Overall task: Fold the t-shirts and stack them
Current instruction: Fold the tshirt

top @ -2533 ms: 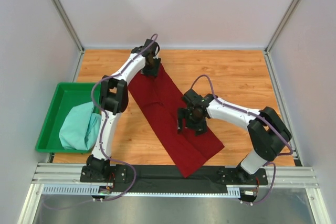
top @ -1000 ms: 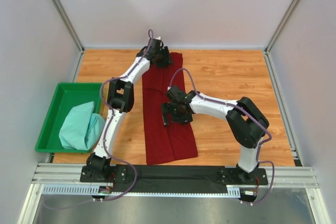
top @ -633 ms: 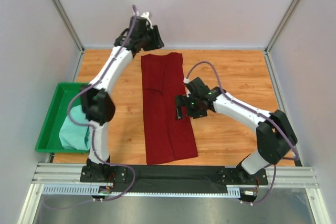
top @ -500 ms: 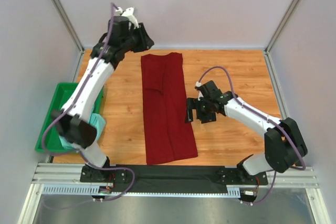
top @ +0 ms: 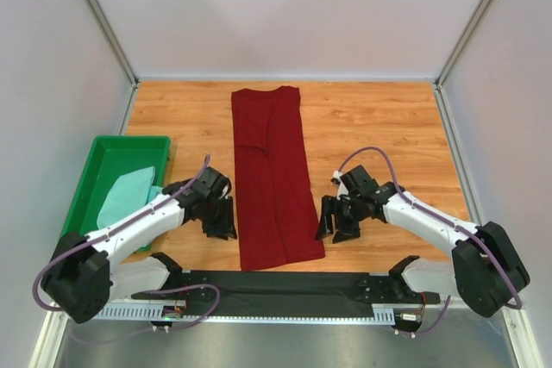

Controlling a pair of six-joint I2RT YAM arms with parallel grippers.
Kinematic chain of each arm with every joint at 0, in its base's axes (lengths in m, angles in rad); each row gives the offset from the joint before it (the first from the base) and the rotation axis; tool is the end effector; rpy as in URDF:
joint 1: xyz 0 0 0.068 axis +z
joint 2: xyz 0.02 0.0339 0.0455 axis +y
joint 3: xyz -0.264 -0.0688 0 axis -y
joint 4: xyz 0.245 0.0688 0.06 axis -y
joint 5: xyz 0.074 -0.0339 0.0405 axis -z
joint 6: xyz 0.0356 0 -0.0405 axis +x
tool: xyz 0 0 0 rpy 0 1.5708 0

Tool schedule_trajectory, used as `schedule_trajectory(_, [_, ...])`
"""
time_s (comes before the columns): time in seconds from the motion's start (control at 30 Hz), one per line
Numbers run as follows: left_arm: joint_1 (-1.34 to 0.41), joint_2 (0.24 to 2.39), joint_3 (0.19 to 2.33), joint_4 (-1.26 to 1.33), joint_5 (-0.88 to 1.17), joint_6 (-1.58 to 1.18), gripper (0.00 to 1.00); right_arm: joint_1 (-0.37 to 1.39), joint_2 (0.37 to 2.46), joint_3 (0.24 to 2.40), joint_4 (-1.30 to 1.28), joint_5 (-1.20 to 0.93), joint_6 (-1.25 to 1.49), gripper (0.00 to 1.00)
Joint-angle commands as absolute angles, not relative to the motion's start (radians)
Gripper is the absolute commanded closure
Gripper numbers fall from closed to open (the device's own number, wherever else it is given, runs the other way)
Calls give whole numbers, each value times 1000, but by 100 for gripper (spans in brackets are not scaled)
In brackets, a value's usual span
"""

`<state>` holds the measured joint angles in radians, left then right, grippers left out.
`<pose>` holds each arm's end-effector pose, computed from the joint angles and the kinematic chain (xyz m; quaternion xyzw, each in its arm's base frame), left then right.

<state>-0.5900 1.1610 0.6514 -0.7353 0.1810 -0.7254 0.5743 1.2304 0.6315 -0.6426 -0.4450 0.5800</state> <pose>0.1567 -0.1126 0.1852 -0.0519 0.9815 -0.1693 0.0733 0.1616 0.1228 0.1734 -0.0334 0.9623 0.2697 0.0152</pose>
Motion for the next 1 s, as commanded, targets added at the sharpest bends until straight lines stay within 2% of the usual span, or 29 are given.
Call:
schedule_trajectory(0.0, [-664,1074,650,-741,143,-880,61,568,1215,594,-614,-497,611,40])
schedule_trajectory(0.1, [-728,1077,634,-775,146,-982,60,542,1215,575,-644,-511,581,49])
schedule_trajectory(0.2, [-813,1094,632,-761,117,-1057,59,515,1193,513,-606,-540,601,50])
schedule_trajectory(0.5, [-870,1137,557,-766,66,-1193,61,511,1259,431,-443,-614,634,58])
schedule_trajectory(0.73, [-890,1144,446,-606,118,-1252,61,511,1270,433,-451,-586,606,58])
schedule_trajectory(0.97, [-917,1040,469,-724,37,-1299,61,511,1292,430,-436,-592,603,59])
